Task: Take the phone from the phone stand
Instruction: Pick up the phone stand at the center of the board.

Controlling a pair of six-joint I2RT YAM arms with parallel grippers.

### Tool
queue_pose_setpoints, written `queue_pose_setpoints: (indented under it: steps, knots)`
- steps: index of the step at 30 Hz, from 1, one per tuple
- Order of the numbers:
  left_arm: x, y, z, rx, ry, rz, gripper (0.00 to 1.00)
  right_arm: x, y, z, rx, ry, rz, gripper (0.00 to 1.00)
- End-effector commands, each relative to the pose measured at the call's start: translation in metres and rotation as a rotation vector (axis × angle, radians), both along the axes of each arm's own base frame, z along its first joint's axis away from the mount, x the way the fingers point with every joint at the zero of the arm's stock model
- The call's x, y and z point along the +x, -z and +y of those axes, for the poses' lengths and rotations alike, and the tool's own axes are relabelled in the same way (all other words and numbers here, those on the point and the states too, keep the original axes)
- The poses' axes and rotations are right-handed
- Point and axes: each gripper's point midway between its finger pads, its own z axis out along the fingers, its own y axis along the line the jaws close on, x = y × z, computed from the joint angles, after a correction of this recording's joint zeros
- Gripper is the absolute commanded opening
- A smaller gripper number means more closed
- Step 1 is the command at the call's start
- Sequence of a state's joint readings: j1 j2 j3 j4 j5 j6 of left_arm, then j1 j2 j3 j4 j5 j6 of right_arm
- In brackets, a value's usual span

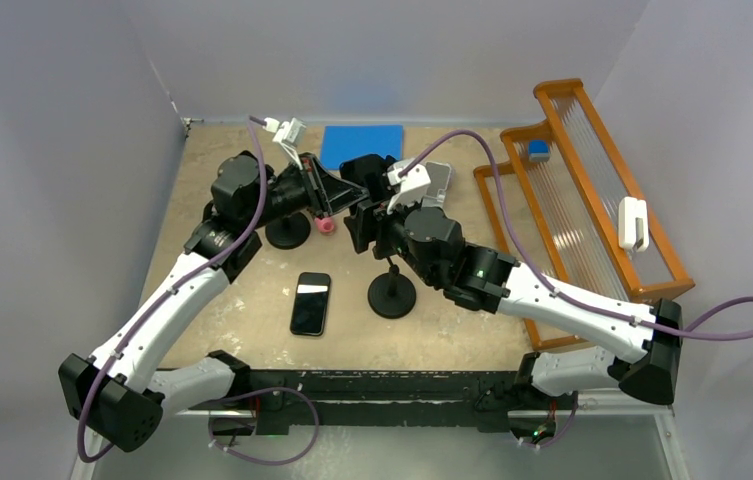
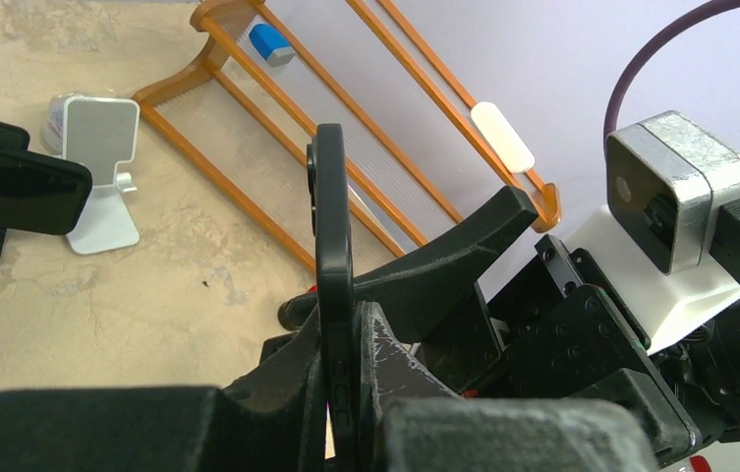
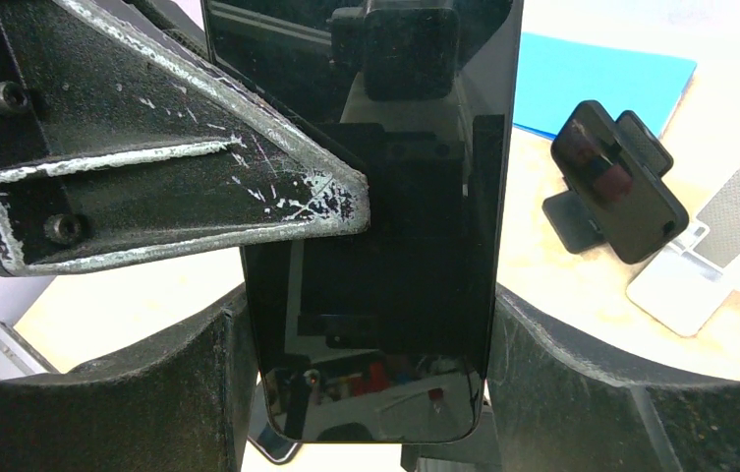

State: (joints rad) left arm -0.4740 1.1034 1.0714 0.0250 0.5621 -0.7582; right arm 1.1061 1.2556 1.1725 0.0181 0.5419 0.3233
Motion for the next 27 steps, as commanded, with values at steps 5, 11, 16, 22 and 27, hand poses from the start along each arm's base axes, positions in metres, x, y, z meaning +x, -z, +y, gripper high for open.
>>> queue_pose_setpoints:
  steps: [5, 11, 16, 22, 27]
  knots:
    - [-0.009, -0.025, 0.009, -0.07, -0.037, -0.073, 0.0, -0.022, -0.058, -0.008, 0.168, -0.1, -0.088, 0.77]
    - [-0.009, -0.032, 0.017, -0.096, -0.085, -0.071, 0.0, -0.04, -0.069, -0.018, 0.198, -0.163, -0.093, 0.99]
    - [-0.015, -0.036, 0.026, -0.105, -0.126, -0.079, 0.0, -0.059, -0.072, -0.037, 0.236, -0.219, -0.122, 0.99]
    - [-0.03, -0.024, 0.05, -0.034, -0.21, -0.097, 0.0, -0.078, -0.041, -0.067, 0.305, -0.238, -0.16, 0.97]
    - [-0.049, 0.001, 0.063, 0.043, -0.214, -0.085, 0.0, -0.084, 0.009, -0.073, 0.312, -0.245, -0.119, 0.92]
